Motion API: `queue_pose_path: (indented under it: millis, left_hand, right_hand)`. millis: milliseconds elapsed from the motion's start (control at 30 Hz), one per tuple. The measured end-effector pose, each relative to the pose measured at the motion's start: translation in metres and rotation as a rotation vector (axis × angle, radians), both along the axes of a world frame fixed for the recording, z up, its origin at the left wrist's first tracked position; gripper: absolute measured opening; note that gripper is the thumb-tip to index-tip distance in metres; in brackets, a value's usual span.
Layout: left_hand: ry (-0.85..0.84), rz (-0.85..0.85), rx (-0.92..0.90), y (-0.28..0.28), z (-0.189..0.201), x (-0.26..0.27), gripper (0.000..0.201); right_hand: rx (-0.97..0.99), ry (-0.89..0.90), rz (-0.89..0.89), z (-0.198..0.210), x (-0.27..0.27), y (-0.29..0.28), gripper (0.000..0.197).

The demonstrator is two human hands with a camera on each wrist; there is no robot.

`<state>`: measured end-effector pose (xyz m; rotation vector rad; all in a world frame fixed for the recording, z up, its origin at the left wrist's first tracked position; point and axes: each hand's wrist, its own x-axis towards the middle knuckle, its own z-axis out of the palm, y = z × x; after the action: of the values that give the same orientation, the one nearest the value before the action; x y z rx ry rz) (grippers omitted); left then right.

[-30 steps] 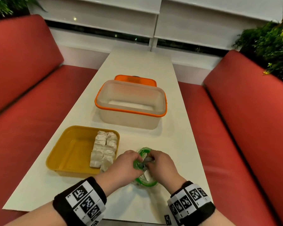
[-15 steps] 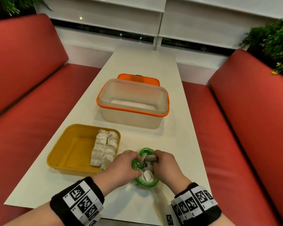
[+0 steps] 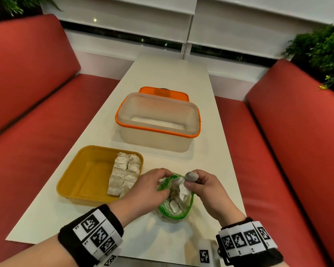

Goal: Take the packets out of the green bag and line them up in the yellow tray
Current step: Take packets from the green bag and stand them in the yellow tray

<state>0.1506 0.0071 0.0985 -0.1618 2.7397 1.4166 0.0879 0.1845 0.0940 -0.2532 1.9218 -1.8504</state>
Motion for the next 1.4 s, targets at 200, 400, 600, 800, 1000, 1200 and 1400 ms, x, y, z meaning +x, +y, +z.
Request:
queue_pose_path:
  millis: [200,400,600,800,1000,1200,1400]
  left_hand:
    - [-0.113,-0.115,0.342,0.001,0.003,-0.008,0.038]
    - [-0.112,-0.023,0.253,0.005,-0.003,-0.014,0.017]
    - [-0.145,0.112,0.390,0.004,-0.008,-0.018,0.023]
    - [-0.230,0.163,0.629,0.003,-0.009,-0.019,0.018]
    - [-0.279,0.191,0.865,0.006,-0.001,-0.020,0.015]
    - [-0.268,0.149,0.916,0.006,0.005,-0.021,0.013]
    - [-0.234,0.071,1.061,0.004,0.006,-0.018,0.027]
  right_hand:
    - [-0.169,-0.147,0.064,0.005,0.003,-0.004,0.015]
    - [0.048,-0.078,-0.065,-0.007,0.001,-0.004,0.017]
    - [0.238,0.022,-0.119,-0.009,0.002,0.005,0.025]
    - [0.432,0.152,-0.030,0.012,0.002,0.009,0.023]
    - [0.301,0.141,0.131,0.034,0.005,0.006,0.010]
    - [0.165,0.076,-0.008,0.026,0.007,-0.015,0.008]
    - [0.034,-0.009,-0.108,0.025,-0.006,-0.027,0.010]
